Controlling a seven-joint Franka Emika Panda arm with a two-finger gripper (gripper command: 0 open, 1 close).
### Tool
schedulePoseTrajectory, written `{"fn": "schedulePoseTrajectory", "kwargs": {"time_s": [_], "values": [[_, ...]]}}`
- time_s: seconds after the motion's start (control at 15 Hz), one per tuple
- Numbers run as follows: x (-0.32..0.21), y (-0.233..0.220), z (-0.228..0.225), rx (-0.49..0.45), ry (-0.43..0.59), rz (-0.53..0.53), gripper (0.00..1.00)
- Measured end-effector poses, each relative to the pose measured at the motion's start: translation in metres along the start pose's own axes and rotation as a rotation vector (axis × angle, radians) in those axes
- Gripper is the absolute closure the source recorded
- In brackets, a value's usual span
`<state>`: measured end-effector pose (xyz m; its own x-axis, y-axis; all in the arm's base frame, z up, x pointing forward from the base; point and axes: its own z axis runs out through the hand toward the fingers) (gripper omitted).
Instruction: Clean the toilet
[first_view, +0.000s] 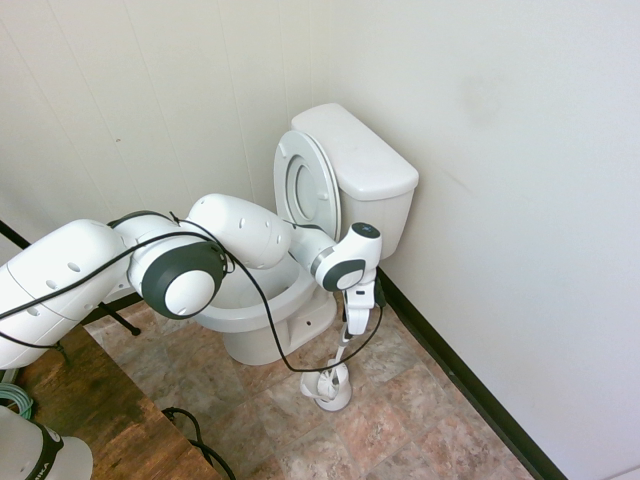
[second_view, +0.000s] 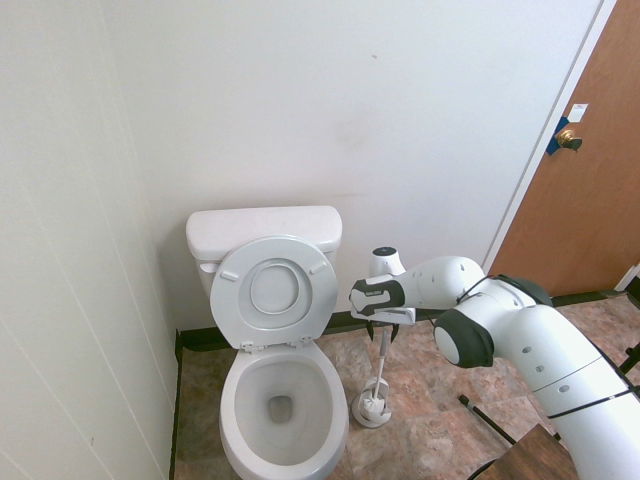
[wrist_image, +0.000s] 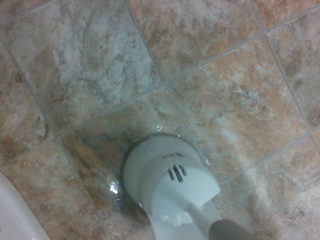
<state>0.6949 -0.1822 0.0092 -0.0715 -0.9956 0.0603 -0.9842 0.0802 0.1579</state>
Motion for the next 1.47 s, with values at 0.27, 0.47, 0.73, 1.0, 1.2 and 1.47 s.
{"fn": "schedulePoseTrajectory", "kwargs": {"time_s": [0.27, 0.47, 0.73, 1.0, 1.2, 1.47], "values": [[0.0, -0.001, 0.004, -0.001, -0.002, 0.0, 1.0], [0.003, 0.0, 0.01, -0.015, -0.005, 0.004, 1.0], [0.007, 0.003, 0.011, -0.021, -0.007, 0.003, 1.0], [0.007, 0.017, 0.01, -0.013, -0.003, -0.052, 1.0], [0.001, 0.035, -0.002, -0.017, -0.001, -0.128, 1.0], [-0.004, 0.058, -0.034, -0.019, 0.009, -0.215, 1.0]]}}
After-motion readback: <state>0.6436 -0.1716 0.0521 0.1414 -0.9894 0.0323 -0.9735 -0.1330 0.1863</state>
